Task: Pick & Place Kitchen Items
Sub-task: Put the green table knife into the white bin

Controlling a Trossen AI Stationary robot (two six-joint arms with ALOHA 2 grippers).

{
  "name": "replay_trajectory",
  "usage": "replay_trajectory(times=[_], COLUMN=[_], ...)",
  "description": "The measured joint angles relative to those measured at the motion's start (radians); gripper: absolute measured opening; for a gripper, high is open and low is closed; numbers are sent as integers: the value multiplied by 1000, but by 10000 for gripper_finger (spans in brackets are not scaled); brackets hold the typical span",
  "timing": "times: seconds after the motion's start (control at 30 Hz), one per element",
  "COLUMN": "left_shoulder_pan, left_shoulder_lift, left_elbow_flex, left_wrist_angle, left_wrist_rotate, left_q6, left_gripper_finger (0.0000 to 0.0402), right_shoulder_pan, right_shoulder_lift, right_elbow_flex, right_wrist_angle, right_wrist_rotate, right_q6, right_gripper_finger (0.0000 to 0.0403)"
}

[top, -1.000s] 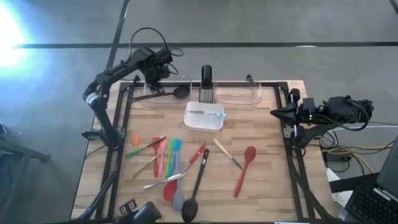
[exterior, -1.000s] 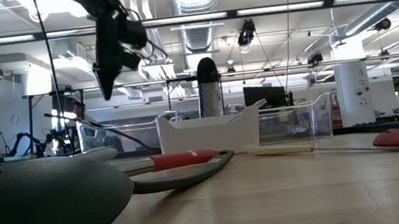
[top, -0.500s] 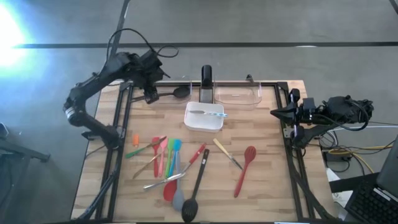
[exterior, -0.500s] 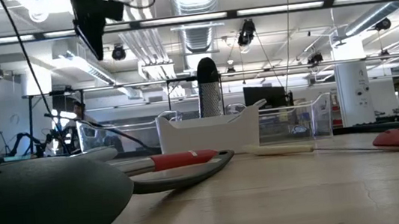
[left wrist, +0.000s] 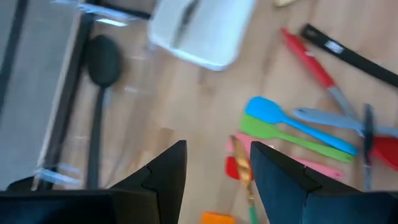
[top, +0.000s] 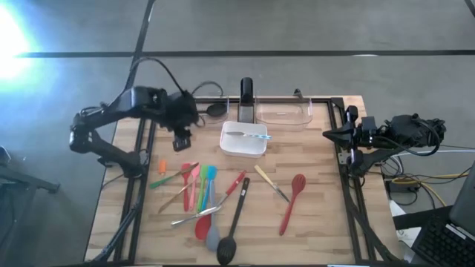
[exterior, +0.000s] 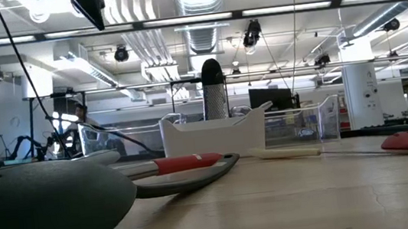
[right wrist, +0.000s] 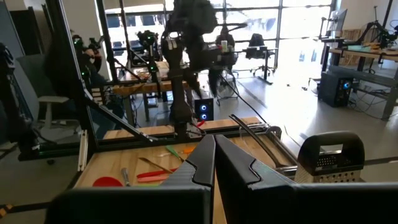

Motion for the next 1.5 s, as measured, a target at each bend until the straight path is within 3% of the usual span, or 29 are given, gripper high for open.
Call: replay_trajectory(times=[0.23, 0.47, 0.63, 0.87, 1.2, 1.33, 1.5], left_shoulder_pan=[-201, -309, -336, -347, -347, -346, -346], left_shoulder_lift=[2, 2, 1, -59, -175, -195, -189], left_elbow_flex=[-101, -234, -334, -519, -761, -822, -871], left_wrist_angle=[80, 105, 64, 9, -1, 0, 56], left_wrist_rotate=[-1, -5, -11, -103, -75, -86, -79], left_q6=[-59, -177, -405, -617, -932, -1025, -1034], left_gripper_finger=[179, 179, 179, 179, 179, 179, 179], right_shoulder_pan=[0, 0, 0, 0, 0, 0, 0], right_shoulder_lift=[0, 0, 0, 0, 0, 0, 0], right_elbow_flex=[0, 0, 0, 0, 0, 0, 0], right_wrist_angle=[0, 0, 0, 0, 0, 0, 0], right_wrist_rotate=[0, 0, 0, 0, 0, 0, 0], right_q6=[0, 0, 0, 0, 0, 0, 0], right_gripper_finger=[8, 8, 8, 8, 8, 8, 8])
